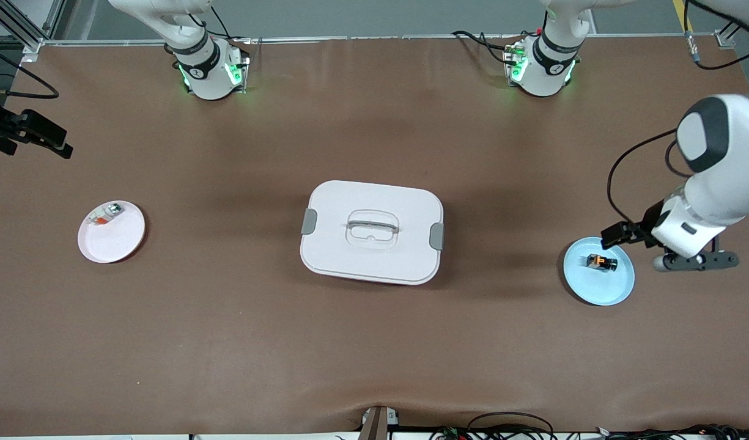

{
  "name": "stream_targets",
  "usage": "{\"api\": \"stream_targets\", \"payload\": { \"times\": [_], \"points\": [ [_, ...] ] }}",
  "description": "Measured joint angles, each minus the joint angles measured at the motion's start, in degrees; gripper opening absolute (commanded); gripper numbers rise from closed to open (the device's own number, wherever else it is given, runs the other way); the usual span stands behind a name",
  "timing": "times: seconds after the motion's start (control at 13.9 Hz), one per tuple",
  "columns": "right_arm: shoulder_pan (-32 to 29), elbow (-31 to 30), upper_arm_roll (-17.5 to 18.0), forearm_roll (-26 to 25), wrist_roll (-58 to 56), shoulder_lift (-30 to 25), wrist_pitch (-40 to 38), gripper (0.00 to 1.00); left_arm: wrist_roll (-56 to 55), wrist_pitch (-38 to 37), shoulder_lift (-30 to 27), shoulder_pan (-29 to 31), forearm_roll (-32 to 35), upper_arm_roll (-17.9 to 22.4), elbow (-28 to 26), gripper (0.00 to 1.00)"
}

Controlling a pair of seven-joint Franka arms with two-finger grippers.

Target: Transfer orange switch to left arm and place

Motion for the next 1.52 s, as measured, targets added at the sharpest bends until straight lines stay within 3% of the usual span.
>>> {"api": "stream_targets", "payload": {
  "times": [0.43,0.87,1.52],
  "points": [
    [-0.7,0.1,-0.2,0.0,0.0,0.0,0.4,1.0,0.2,-7.1,-9.0,0.1,0.5,0.2,1.2,1.0],
    [-0.5,0.0,0.6,0.2,0.4,0.0,-0.3,1.0,0.1,-10.8,-9.1,-0.5,0.5,-1.2,6.2,1.0],
    [-0.5,-0.2,0.5,1.0,0.8,0.0,-0.5,1.0,-0.9,-11.1,-6.9,0.1,0.5,-1.1,6.8,1.0]
  ]
}}
